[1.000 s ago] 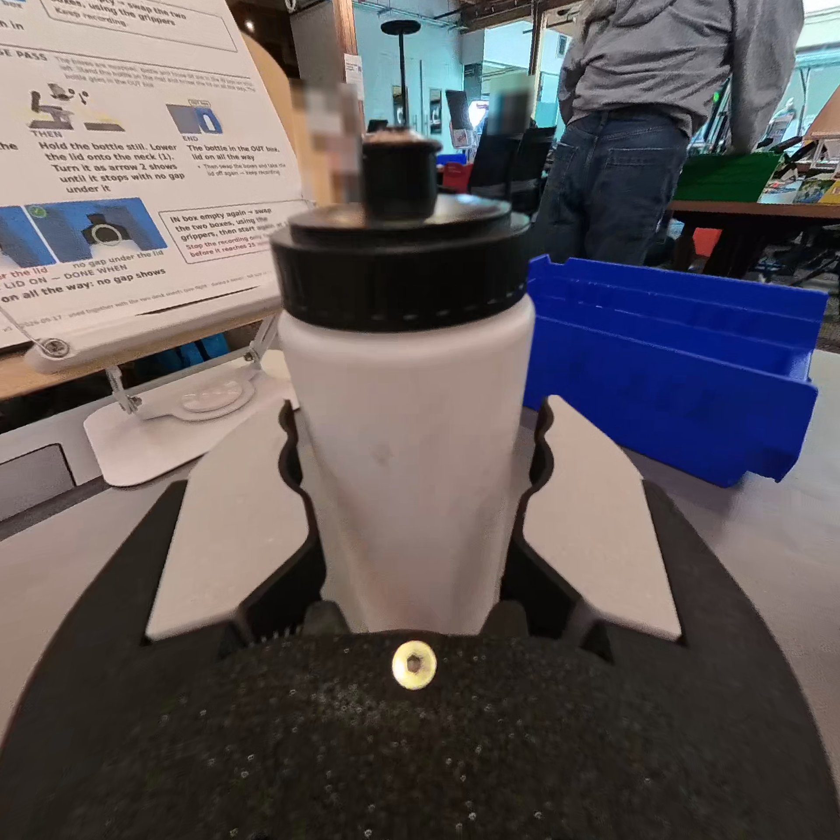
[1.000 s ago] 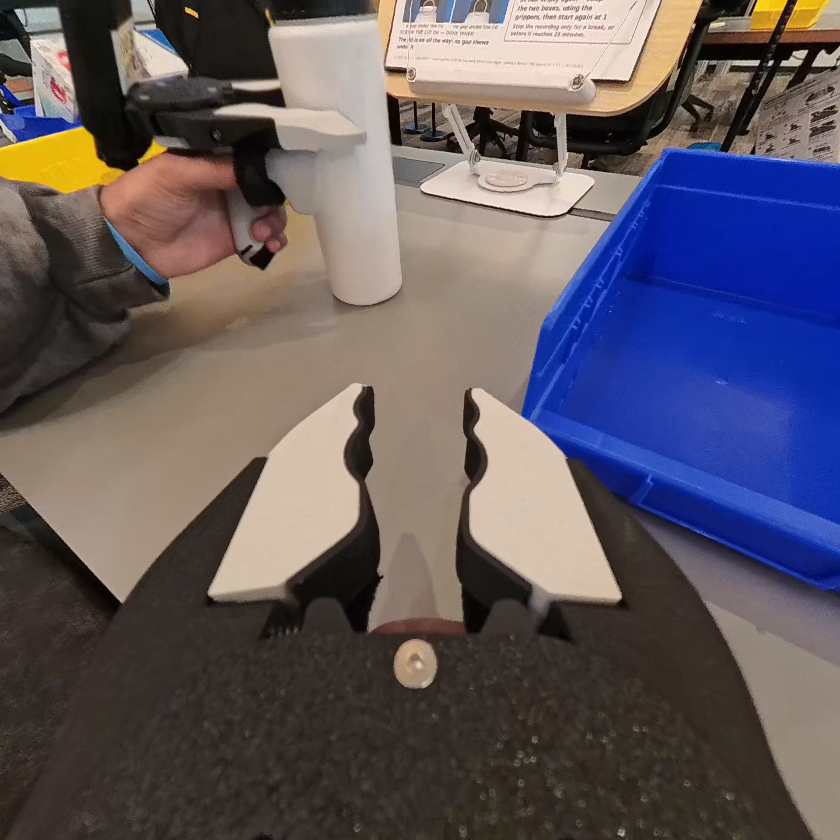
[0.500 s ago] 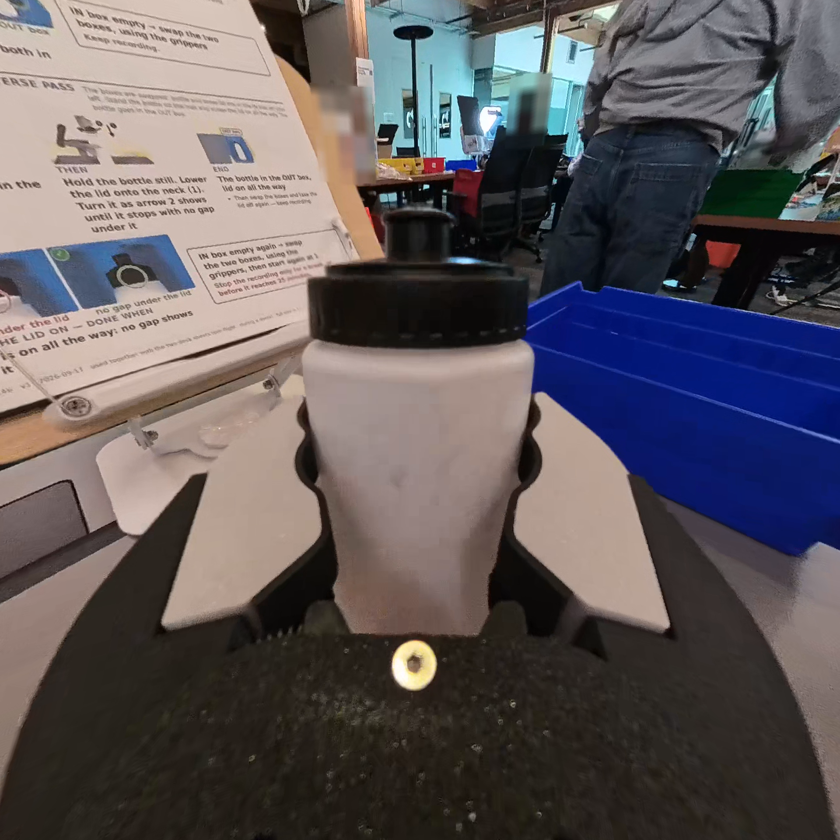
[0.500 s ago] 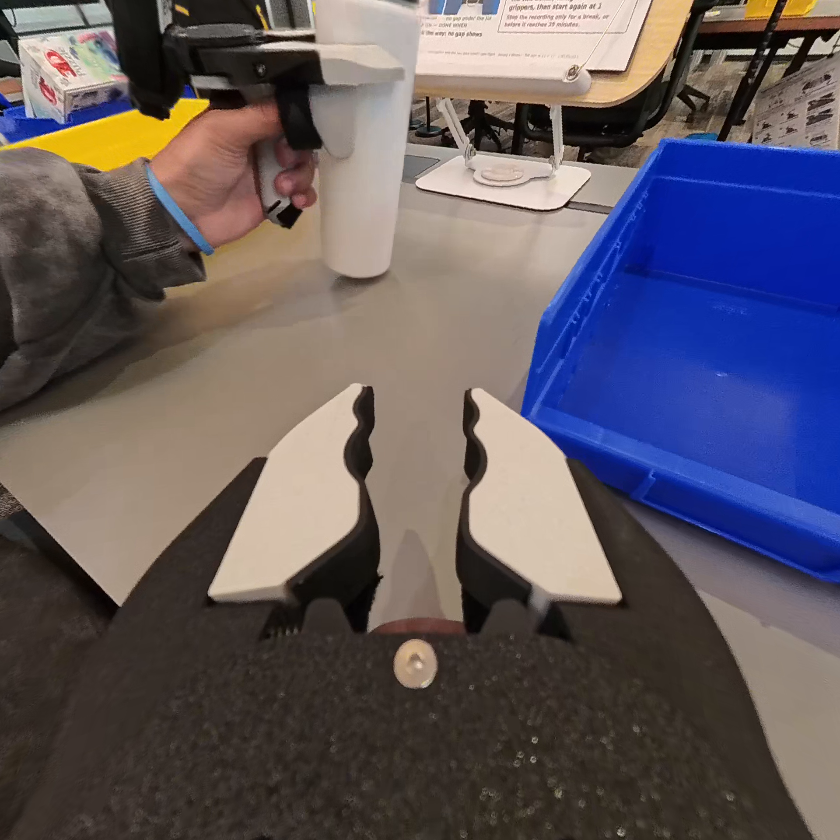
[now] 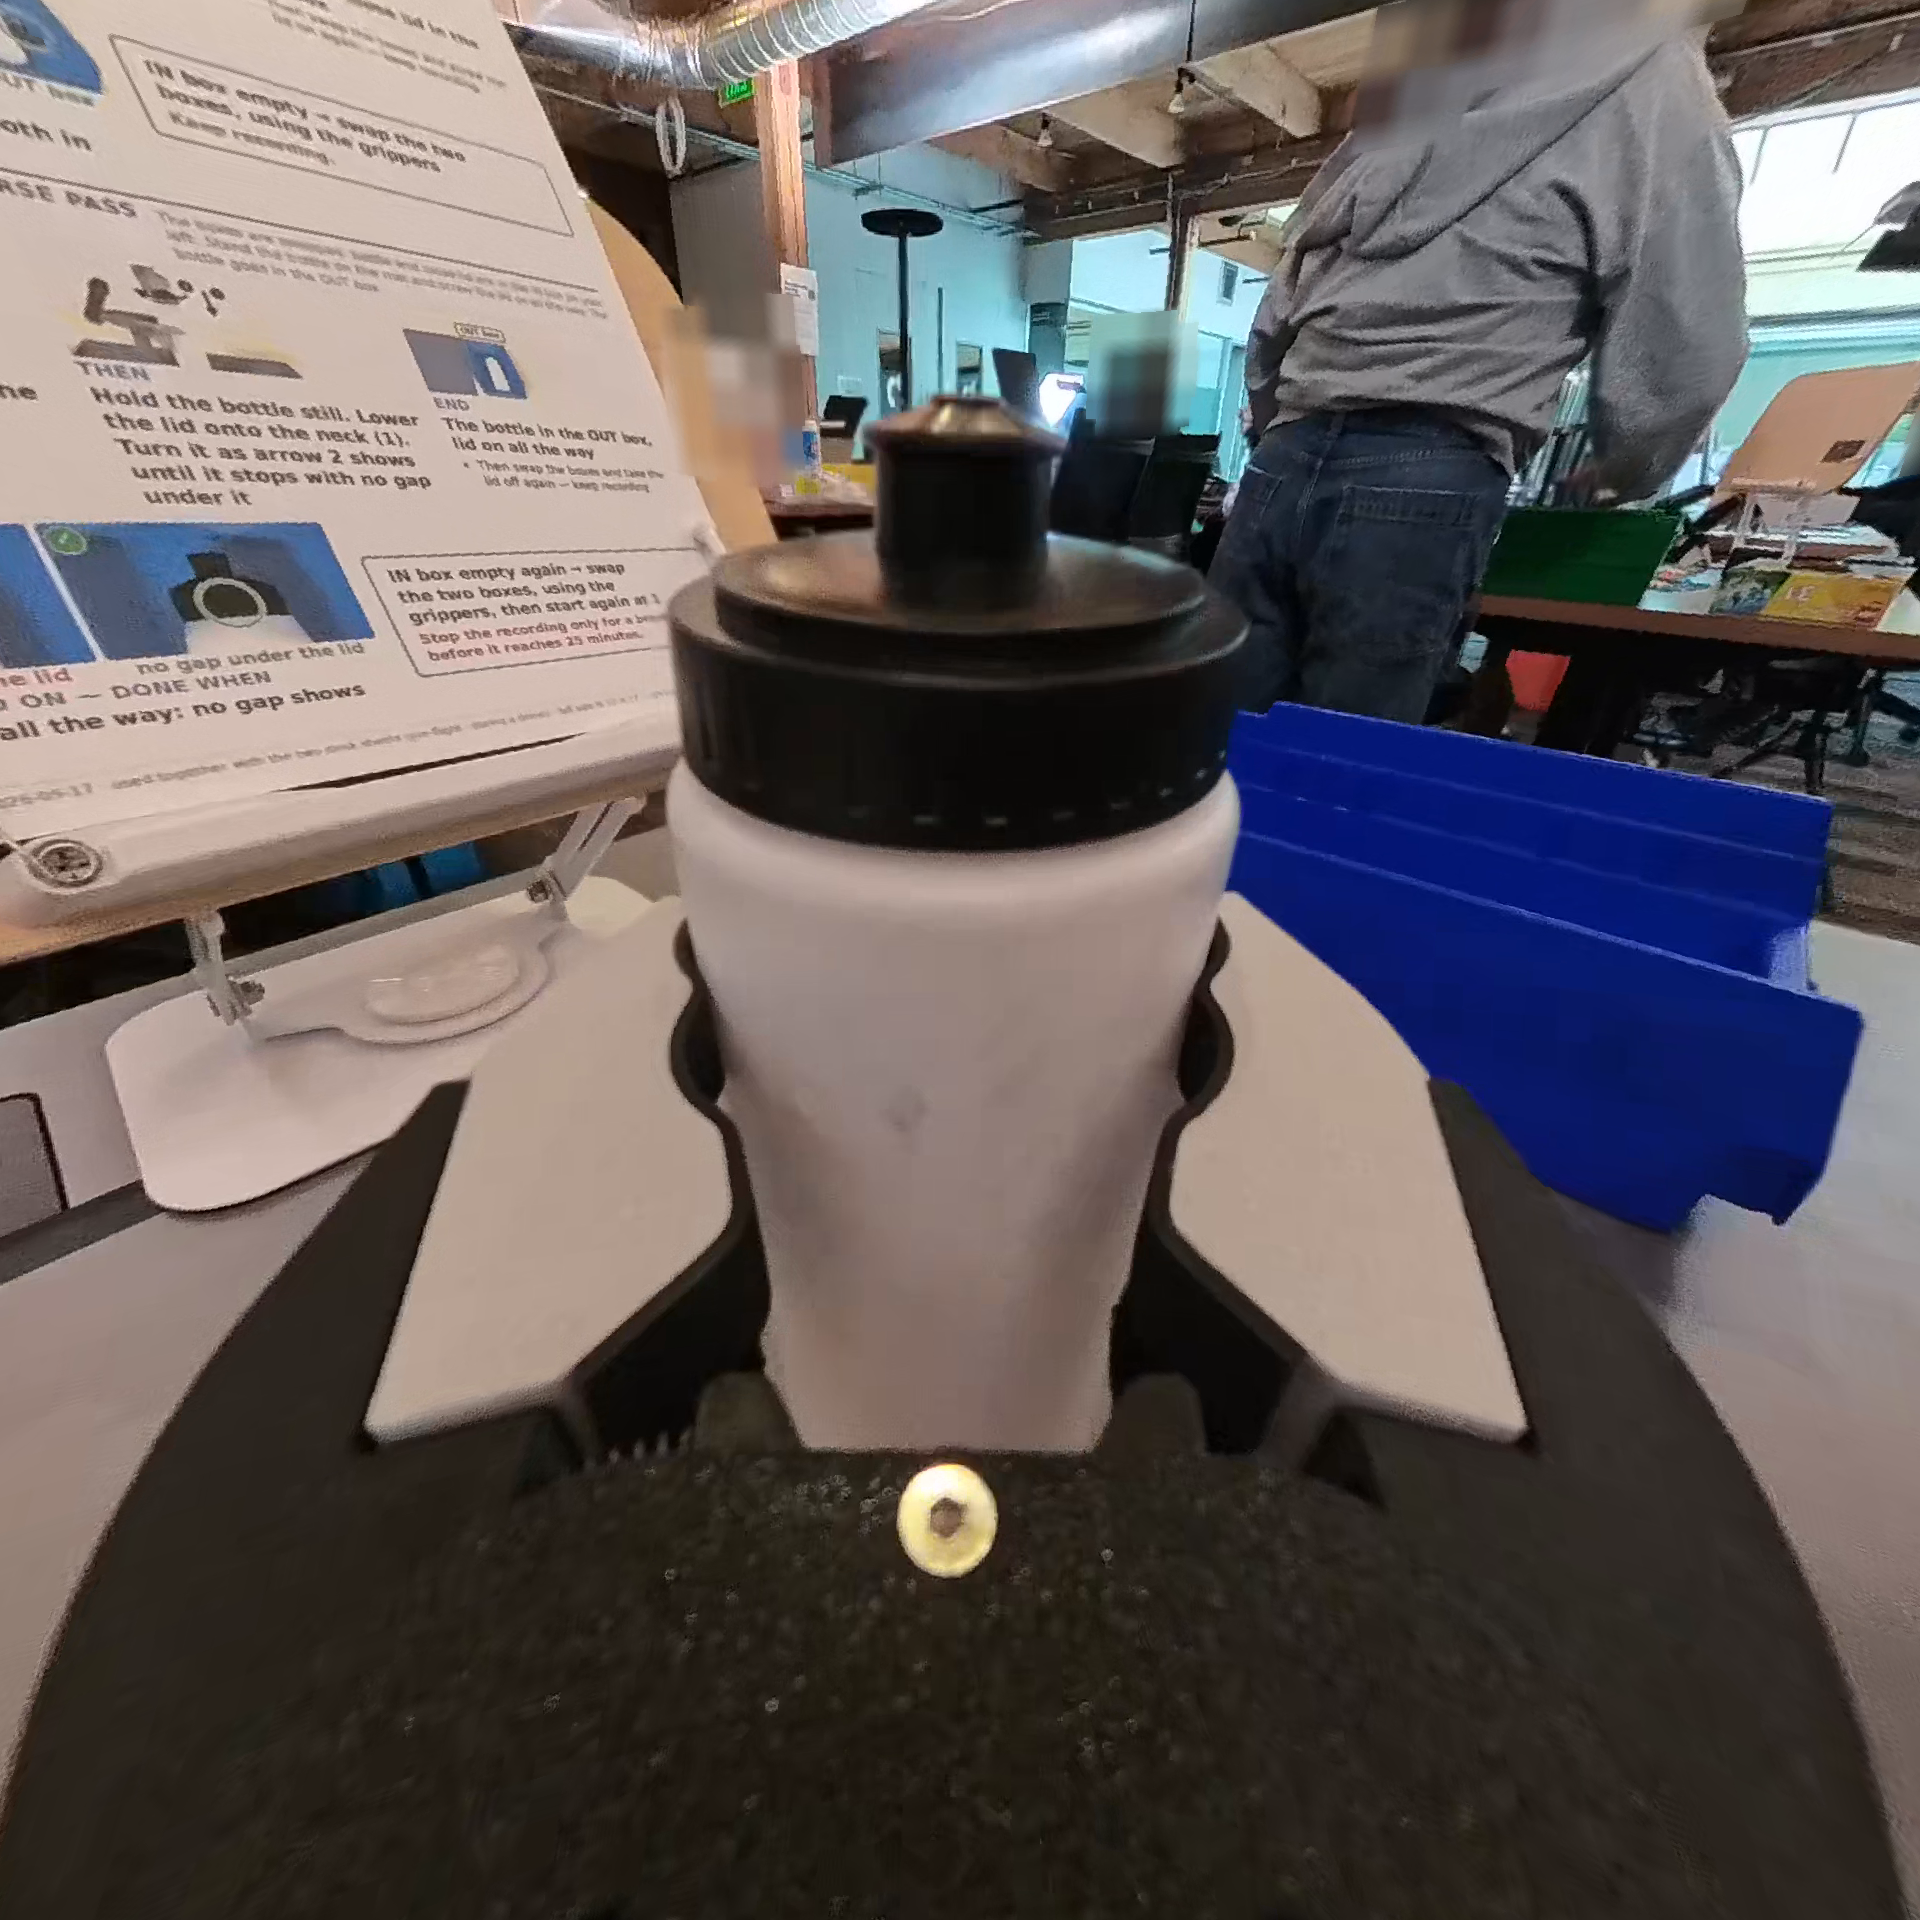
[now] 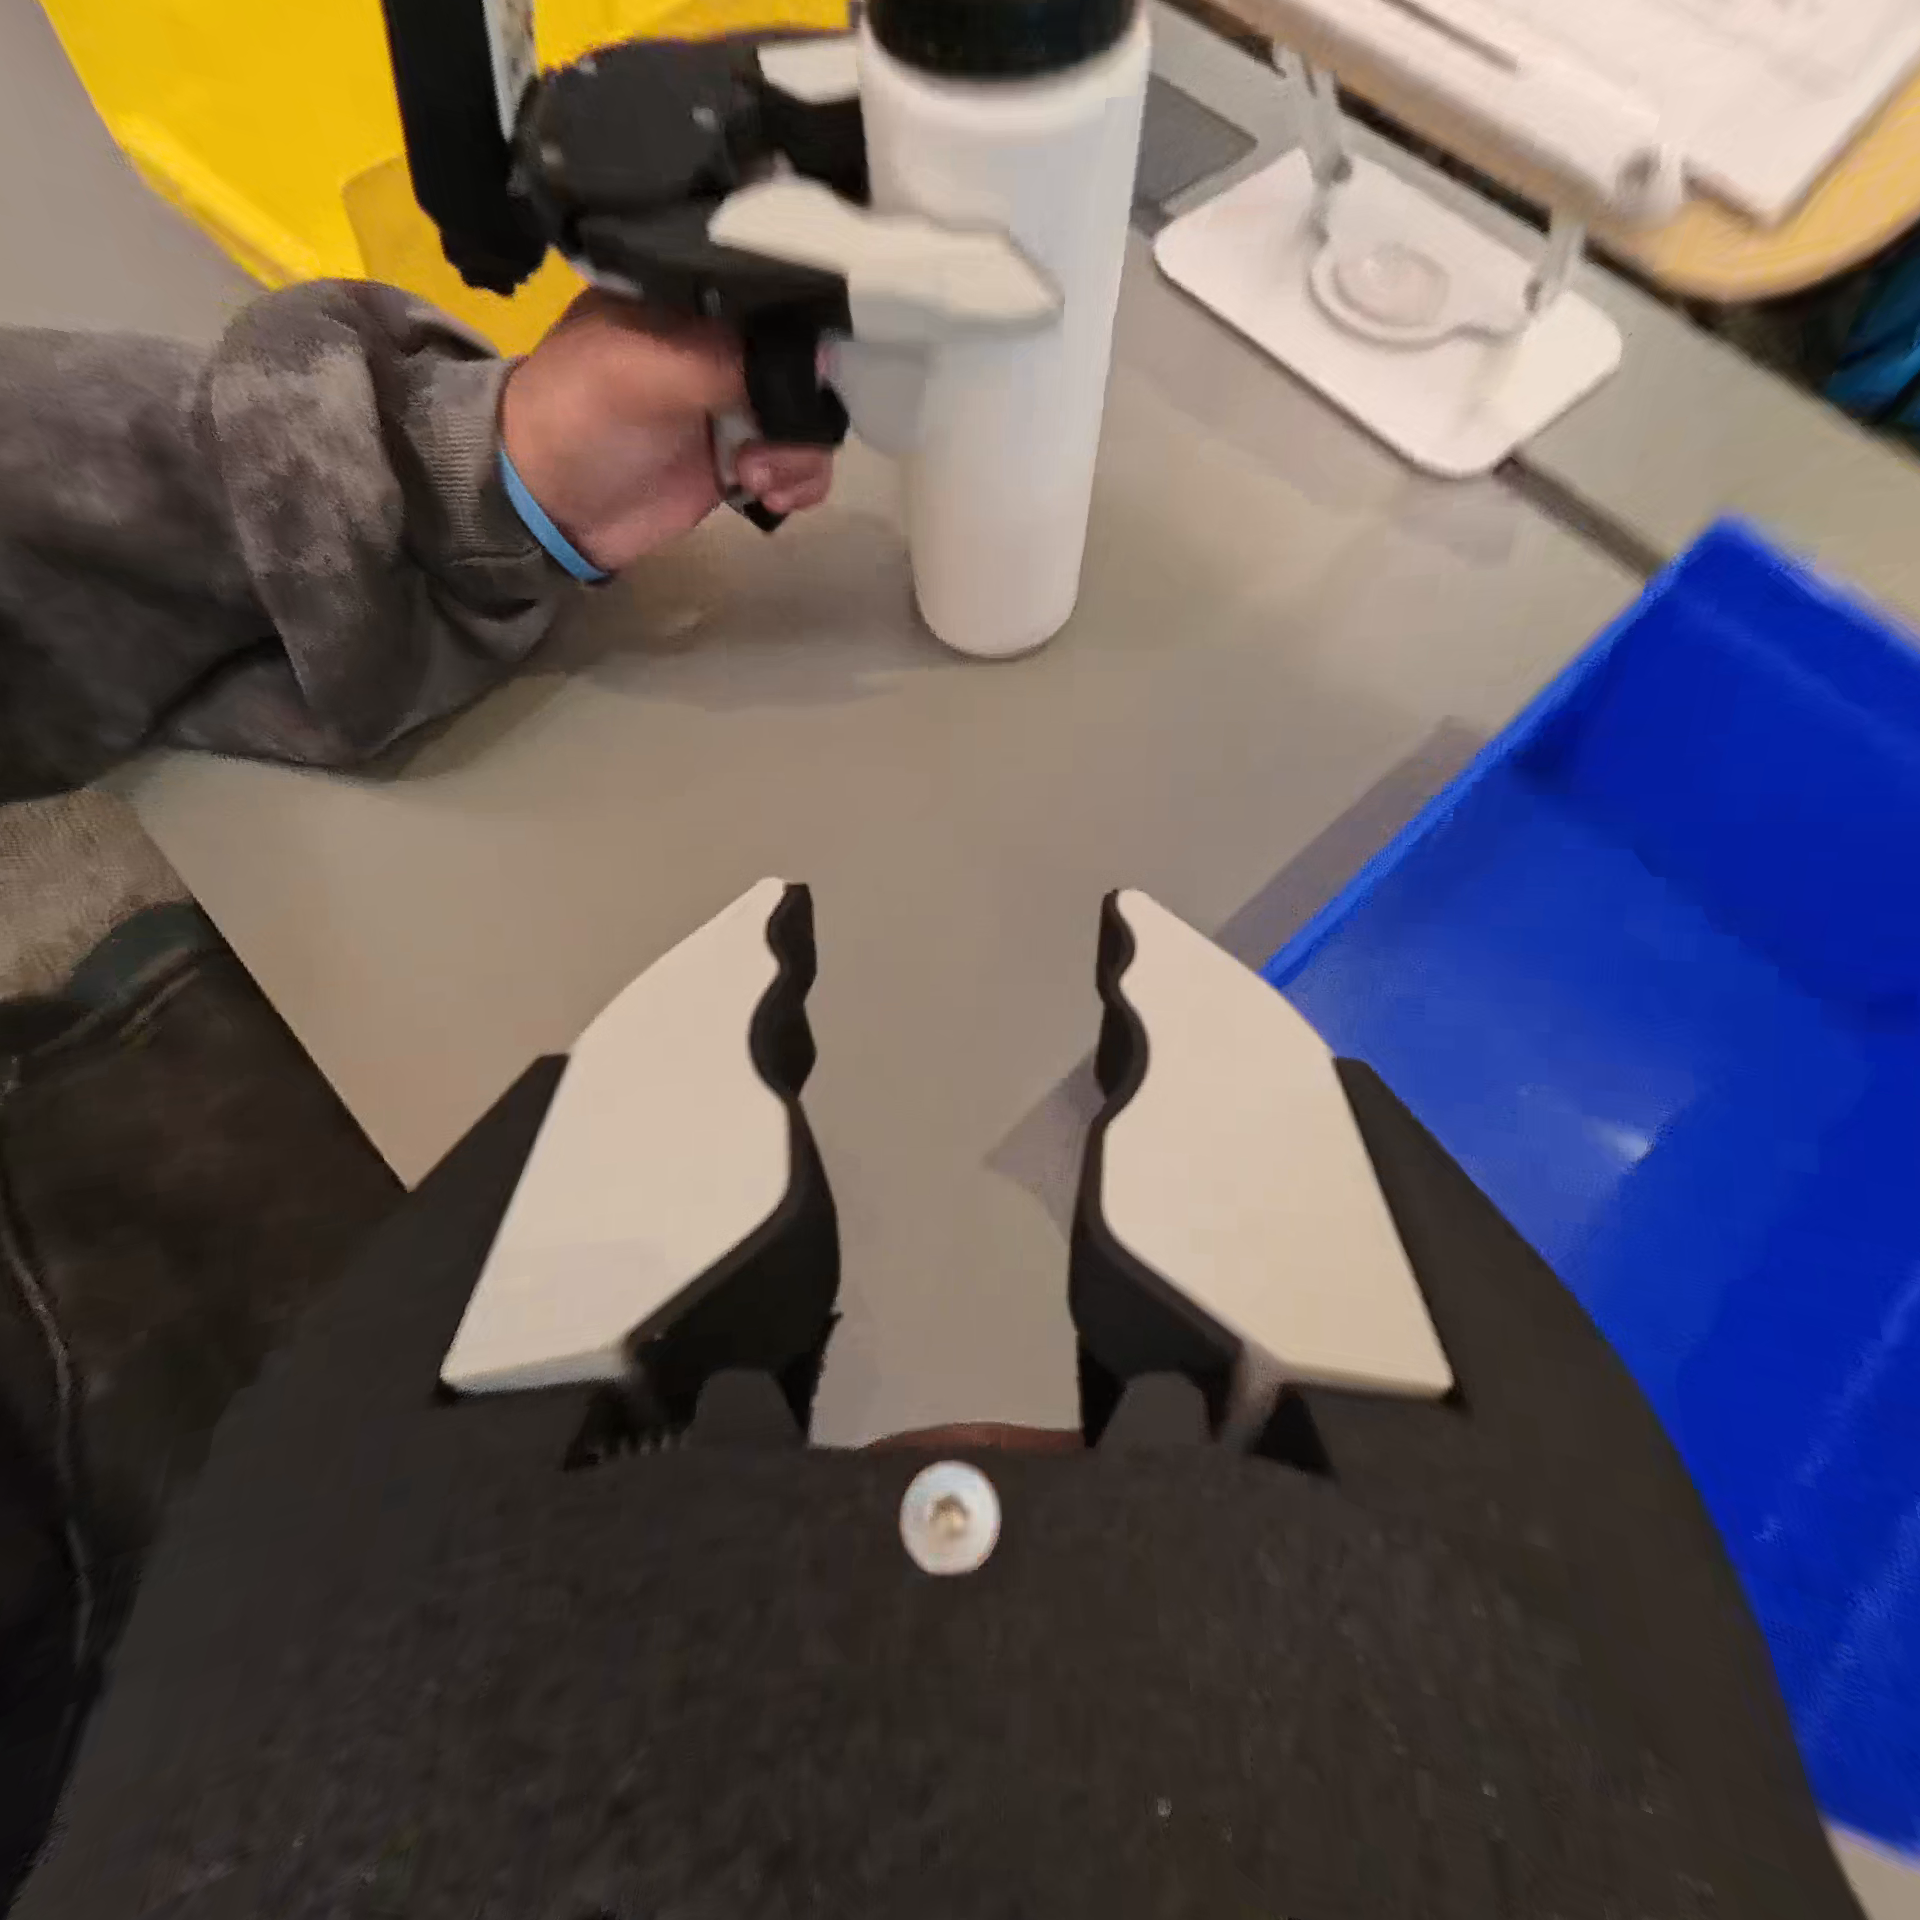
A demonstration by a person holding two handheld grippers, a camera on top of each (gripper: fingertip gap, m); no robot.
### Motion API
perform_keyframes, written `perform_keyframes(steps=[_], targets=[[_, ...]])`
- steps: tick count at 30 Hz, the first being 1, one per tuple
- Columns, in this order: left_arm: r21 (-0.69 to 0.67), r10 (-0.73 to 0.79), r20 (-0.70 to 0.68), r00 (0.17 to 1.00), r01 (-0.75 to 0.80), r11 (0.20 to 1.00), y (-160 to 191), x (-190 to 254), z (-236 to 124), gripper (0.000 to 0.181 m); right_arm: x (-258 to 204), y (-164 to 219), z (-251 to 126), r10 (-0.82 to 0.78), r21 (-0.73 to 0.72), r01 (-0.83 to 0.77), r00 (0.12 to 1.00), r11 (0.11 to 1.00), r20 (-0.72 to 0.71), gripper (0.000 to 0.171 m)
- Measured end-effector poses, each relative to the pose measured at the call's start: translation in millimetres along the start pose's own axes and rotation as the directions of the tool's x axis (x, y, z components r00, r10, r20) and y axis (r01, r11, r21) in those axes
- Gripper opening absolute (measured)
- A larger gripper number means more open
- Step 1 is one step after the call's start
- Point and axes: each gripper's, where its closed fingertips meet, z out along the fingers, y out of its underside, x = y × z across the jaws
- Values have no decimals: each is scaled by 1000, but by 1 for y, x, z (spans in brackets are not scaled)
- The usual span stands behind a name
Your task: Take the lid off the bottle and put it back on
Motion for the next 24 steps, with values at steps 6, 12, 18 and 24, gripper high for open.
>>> perform_keyframes(steps=[6,12,18,24], targets=[[-3,-5,-35,999,5,1000,2,2,6,87,22,-118,40,-272,-163,275,962,948,40,67],[-14,-14,-51,999,13,1000,3,3,5,87,26,-169,118,-207,-388,266,960,883,188,85],[-16,-18,-48,999,18,1000,6,2,7,87,21,-167,156,-72,-588,161,982,792,172,88],[-22,-22,-37,999,21,1000,7,1,8,87,21,-148,162,-29,-692,103,993,715,117,73]])
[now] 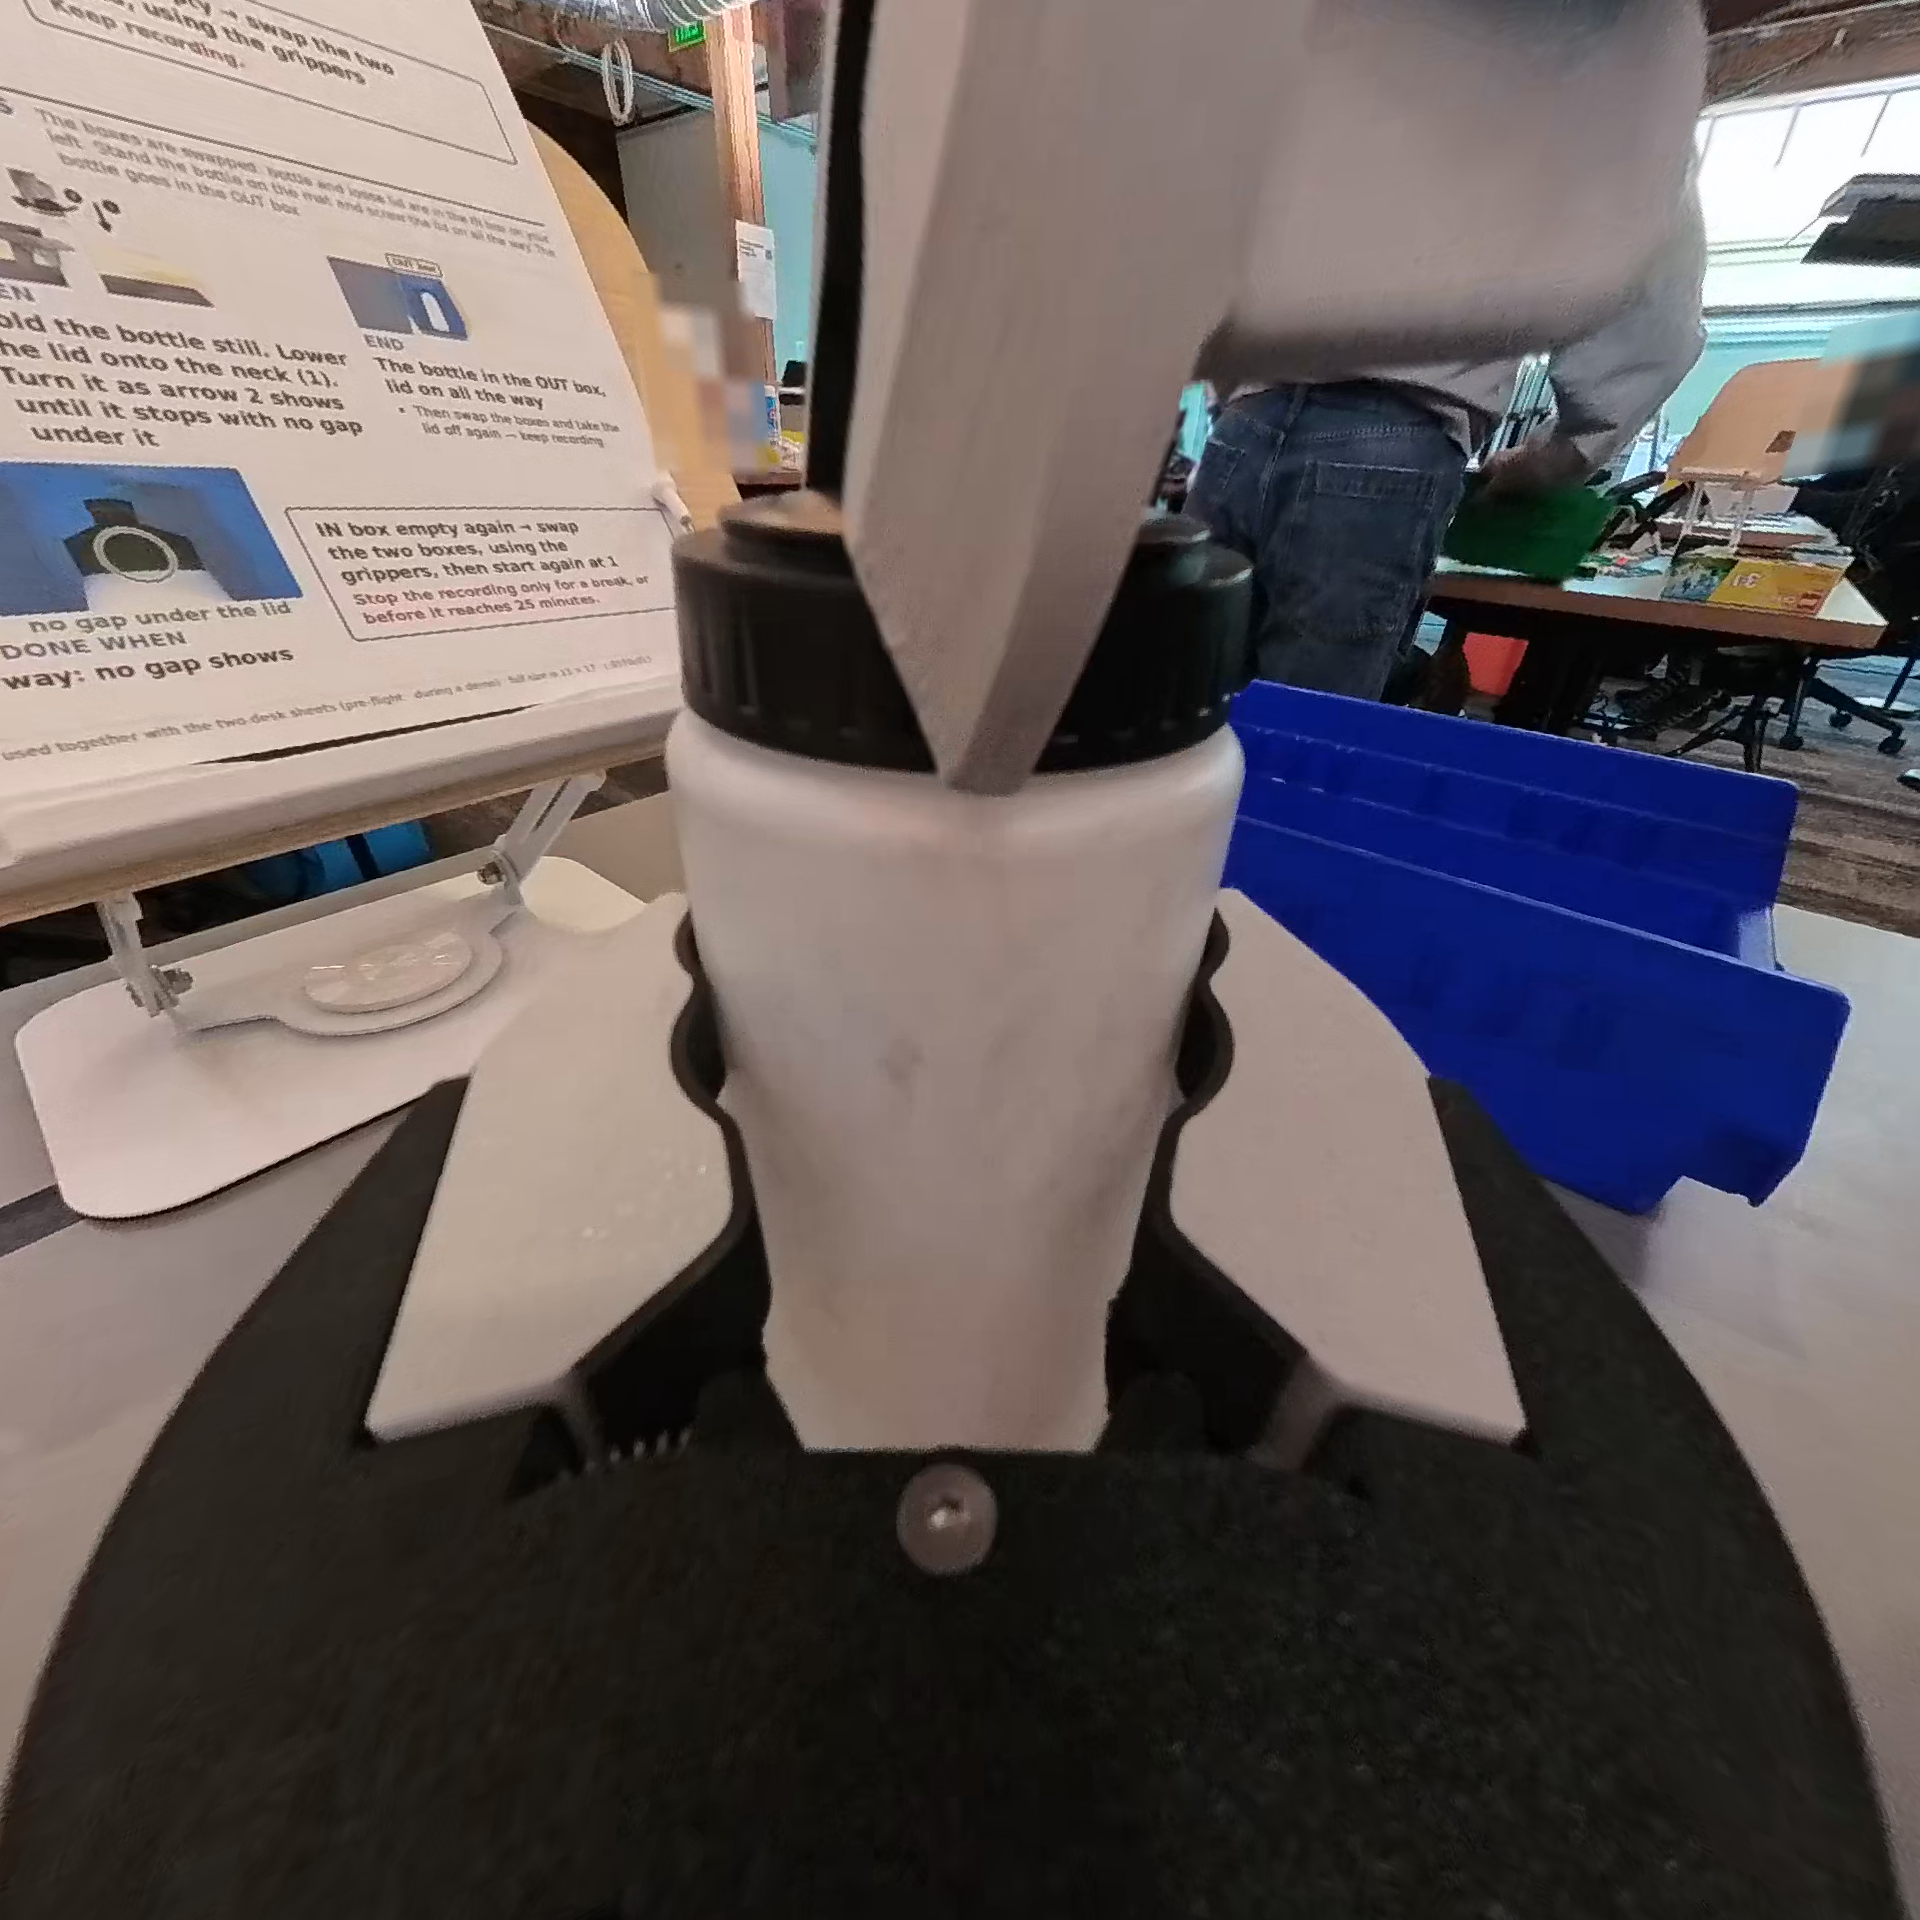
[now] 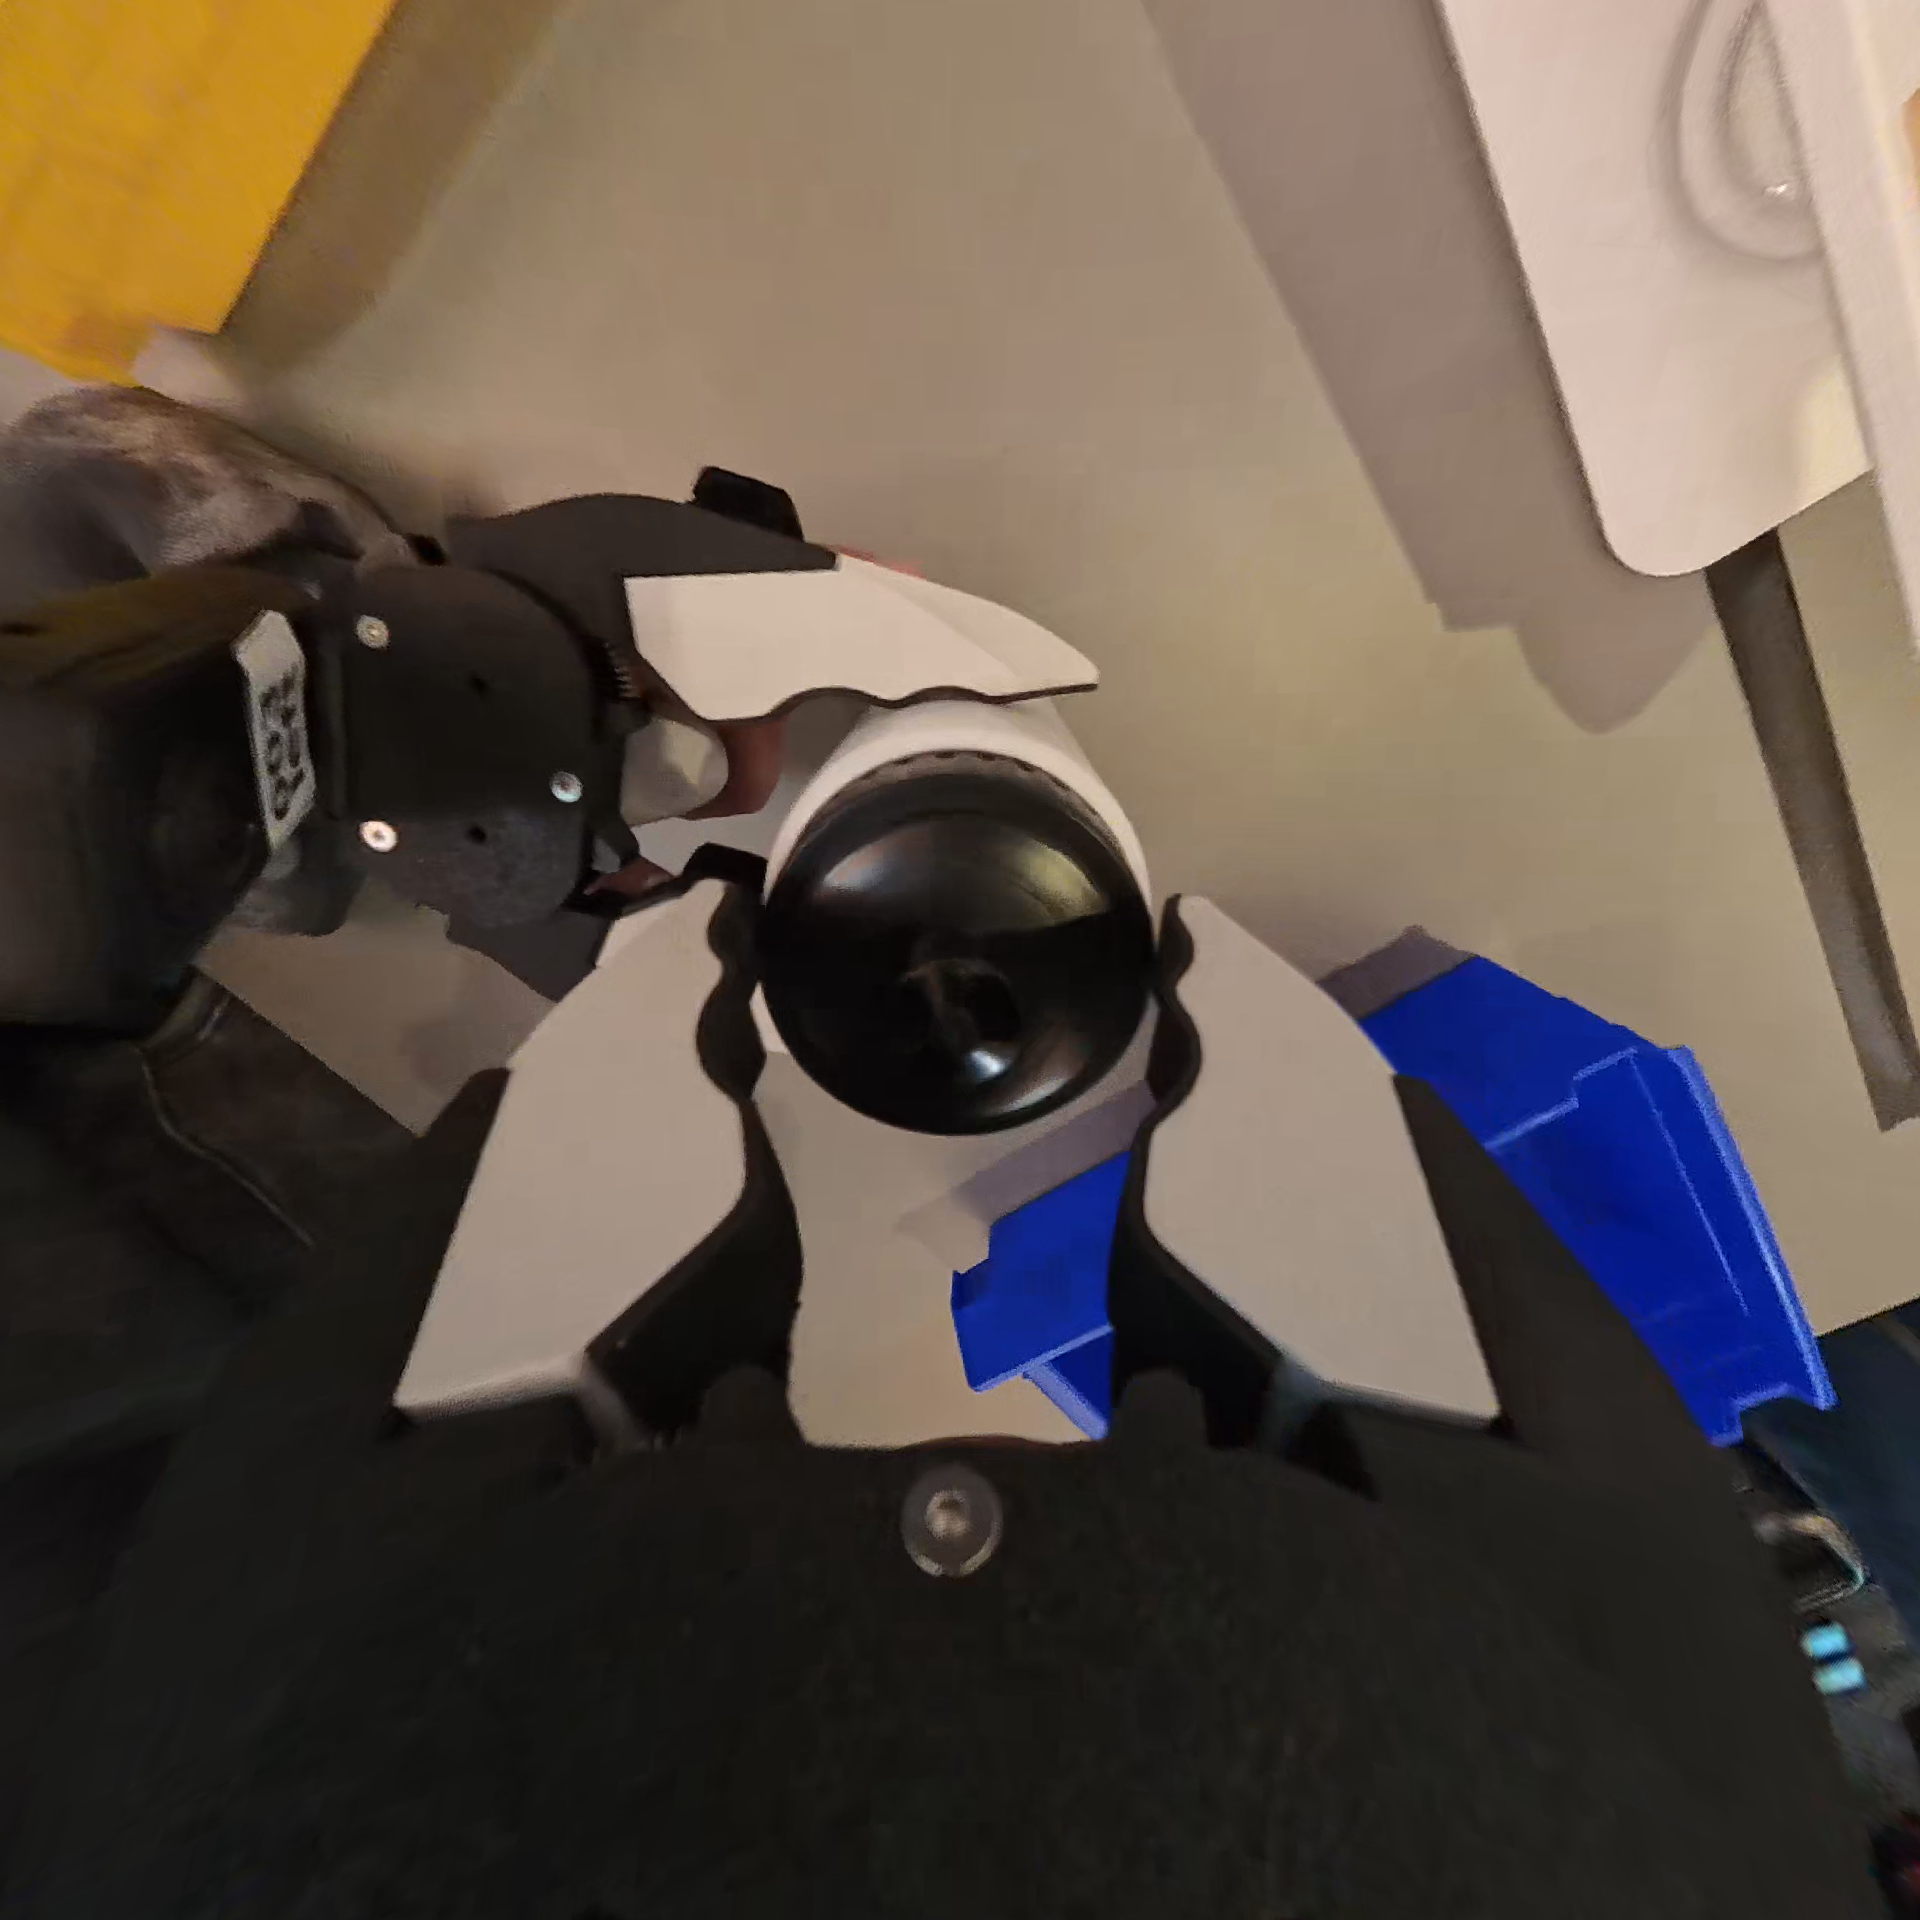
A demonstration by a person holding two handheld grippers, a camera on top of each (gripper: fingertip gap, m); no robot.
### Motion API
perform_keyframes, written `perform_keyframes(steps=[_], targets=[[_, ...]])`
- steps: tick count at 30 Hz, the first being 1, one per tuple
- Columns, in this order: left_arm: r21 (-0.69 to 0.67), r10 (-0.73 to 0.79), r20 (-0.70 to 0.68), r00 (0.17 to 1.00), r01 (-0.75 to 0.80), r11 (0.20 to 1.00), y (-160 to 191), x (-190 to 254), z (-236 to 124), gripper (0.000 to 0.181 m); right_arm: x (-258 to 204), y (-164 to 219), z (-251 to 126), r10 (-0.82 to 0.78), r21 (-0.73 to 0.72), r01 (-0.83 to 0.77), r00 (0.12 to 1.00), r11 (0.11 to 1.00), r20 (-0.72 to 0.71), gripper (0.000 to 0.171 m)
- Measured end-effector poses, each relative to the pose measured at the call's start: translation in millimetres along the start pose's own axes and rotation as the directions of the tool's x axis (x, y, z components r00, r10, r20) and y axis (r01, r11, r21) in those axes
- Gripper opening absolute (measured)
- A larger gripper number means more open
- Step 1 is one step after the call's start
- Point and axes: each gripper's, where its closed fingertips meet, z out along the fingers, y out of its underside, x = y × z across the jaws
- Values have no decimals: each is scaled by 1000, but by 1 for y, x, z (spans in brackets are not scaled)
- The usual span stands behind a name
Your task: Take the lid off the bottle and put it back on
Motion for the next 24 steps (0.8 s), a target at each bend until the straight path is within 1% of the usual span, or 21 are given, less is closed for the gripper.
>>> perform_keyframes(steps=[4,7,16,19,22,24], targets=[[-20,2,-8,1000,-2,1000,1,1,-2,87,-1,1,-1,-12,-27,12,999,1000,-32,72],[-36,7,-12,1000,-7,999,1,1,-2,87,-2,1,-1,-51,-35,50,998,998,-30,72],[-21,13,-22,1000,-13,1000,1,0,1,86,2,2,-1,-153,-74,153,988,985,2,71],[-19,14,-35,999,-15,1000,1,2,1,86,2,0,-1,-230,-76,229,973,971,-5,70],[-12,14,-59,998,-14,1000,1,5,2,86,-1,-3,-1,-357,-87,354,934,931,-26,66],[-11,18,-66,998,-19,1000,1,6,2,86,-2,-3,-2,-415,-111,409,910,905,-27,63]])
